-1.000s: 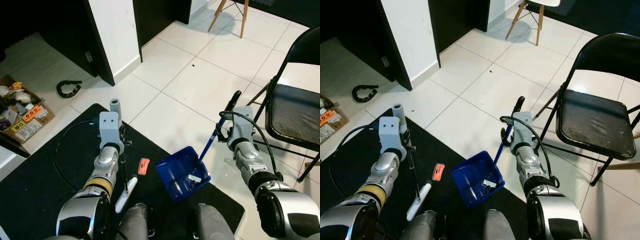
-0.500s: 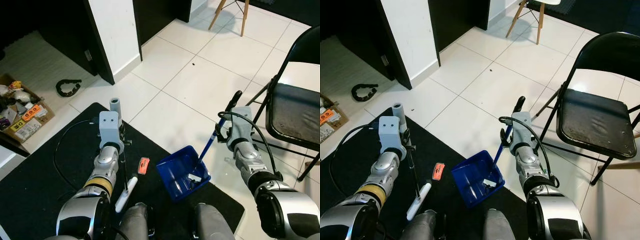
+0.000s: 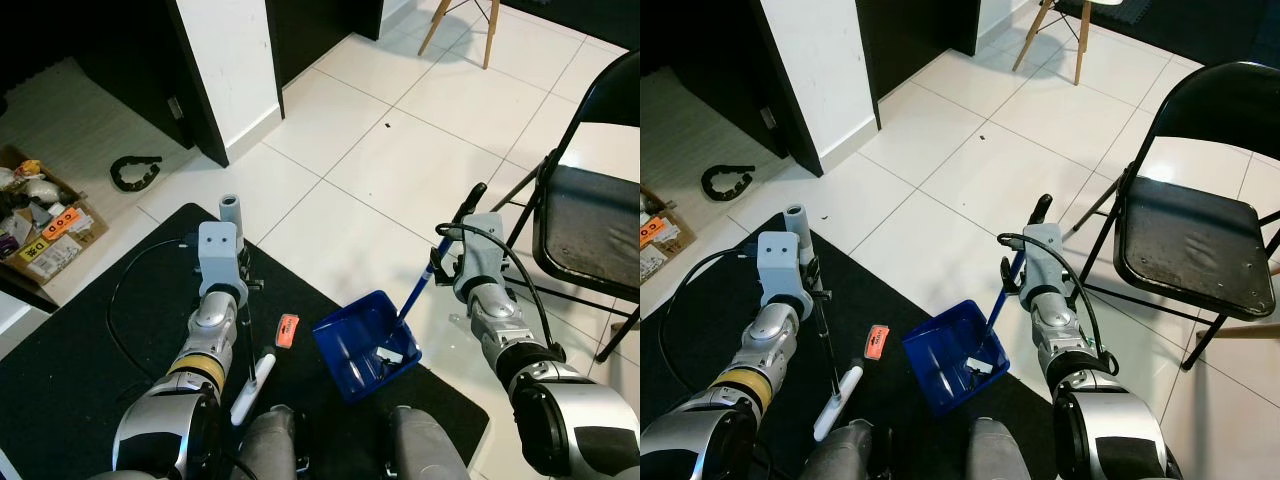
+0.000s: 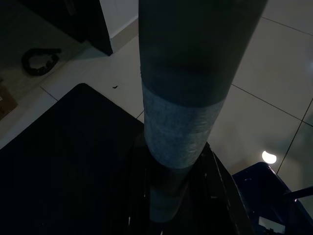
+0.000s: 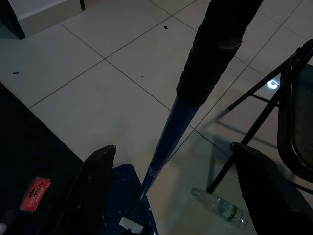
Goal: Sweep floor
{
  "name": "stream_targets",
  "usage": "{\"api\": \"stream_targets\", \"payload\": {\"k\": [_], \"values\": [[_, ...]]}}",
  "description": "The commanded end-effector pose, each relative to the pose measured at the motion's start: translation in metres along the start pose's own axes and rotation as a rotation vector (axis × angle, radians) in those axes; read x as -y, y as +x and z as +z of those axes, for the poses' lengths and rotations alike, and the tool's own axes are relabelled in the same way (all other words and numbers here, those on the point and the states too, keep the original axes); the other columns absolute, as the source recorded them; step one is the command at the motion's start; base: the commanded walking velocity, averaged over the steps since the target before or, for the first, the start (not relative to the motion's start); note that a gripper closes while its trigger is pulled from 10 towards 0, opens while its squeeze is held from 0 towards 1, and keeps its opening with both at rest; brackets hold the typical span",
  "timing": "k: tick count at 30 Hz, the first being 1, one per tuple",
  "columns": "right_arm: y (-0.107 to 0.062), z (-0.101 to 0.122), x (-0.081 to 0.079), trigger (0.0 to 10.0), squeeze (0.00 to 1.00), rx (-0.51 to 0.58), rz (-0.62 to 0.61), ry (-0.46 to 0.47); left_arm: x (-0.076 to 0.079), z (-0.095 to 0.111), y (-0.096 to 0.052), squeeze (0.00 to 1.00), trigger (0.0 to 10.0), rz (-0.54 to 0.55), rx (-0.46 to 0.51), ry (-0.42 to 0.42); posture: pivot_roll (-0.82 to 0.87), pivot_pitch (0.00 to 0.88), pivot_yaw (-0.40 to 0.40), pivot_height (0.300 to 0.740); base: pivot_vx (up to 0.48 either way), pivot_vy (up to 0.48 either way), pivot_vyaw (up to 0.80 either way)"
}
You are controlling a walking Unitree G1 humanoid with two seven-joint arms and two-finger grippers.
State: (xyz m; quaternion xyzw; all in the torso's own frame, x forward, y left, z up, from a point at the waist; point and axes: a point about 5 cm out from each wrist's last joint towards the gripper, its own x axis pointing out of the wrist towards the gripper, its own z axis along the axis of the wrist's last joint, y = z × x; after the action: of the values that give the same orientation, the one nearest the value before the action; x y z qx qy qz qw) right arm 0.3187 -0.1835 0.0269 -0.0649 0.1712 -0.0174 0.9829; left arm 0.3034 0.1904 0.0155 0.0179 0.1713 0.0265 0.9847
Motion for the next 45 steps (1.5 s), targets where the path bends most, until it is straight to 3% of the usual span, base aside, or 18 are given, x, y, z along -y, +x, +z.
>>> {"api": "stream_targets", "payload": {"k": [1, 45], "values": [[-0.0022, -0.0077, -0.0005, 10.0, 0.0, -0.035, -0.002, -0.002, 0.0013, -0.0288, -0.0105, 0.0, 10.0, -0.006, -0.124, -0.013, -0.04, 0.099, -0.016, 0.74, 0.0, 0.0, 0.0], [-0.0017, -0.007, 0.0, 10.0, 0.0, -0.037, -0.007, 0.002, 0.0014, -0.0275, -0.0097, 0.0, 10.0, -0.005, -0.123, -0.014, -0.04, 0.1, -0.012, 0.74, 0.0, 0.0, 0.0]]}}
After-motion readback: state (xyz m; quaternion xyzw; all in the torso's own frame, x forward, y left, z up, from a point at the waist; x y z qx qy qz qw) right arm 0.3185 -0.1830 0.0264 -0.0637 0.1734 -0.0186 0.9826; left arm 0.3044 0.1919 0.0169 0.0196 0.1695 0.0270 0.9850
